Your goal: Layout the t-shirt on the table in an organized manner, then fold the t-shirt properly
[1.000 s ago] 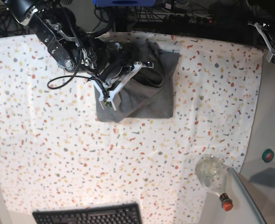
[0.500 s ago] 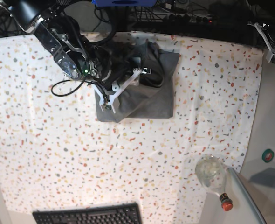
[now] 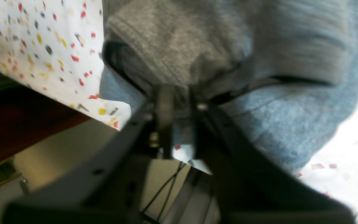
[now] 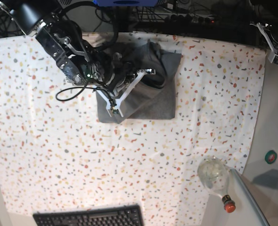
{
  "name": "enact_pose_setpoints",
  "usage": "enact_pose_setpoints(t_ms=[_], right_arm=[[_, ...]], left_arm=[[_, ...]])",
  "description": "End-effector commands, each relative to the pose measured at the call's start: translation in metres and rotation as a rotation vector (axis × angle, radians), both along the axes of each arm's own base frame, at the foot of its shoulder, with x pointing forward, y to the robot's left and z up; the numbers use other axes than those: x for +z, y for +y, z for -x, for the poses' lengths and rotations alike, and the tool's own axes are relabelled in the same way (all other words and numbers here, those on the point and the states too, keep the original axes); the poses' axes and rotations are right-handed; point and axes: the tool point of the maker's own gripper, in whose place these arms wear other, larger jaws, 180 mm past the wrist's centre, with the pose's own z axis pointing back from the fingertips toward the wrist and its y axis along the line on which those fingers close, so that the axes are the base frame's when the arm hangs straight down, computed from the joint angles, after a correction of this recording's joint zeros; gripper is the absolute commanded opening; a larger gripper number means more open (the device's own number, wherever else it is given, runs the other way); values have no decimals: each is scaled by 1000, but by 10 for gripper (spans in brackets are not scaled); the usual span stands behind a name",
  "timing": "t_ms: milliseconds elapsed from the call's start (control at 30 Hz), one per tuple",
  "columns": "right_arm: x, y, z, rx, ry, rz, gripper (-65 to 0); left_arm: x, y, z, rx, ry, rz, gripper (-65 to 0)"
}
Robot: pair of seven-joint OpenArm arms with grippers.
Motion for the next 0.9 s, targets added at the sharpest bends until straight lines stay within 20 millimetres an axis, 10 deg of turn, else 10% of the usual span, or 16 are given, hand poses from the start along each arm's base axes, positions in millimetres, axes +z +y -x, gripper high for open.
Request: enact_pose_setpoints(t_ms=[0,867], right_arm=[[3,4,-7,-7,-14,-11,-642],[42,23,-59,-6,-164,-56,-650]], left_arm=[[8,7,-4,-14,-12,-20,-650],[9,9,-3,-11,-11,-23,-650]])
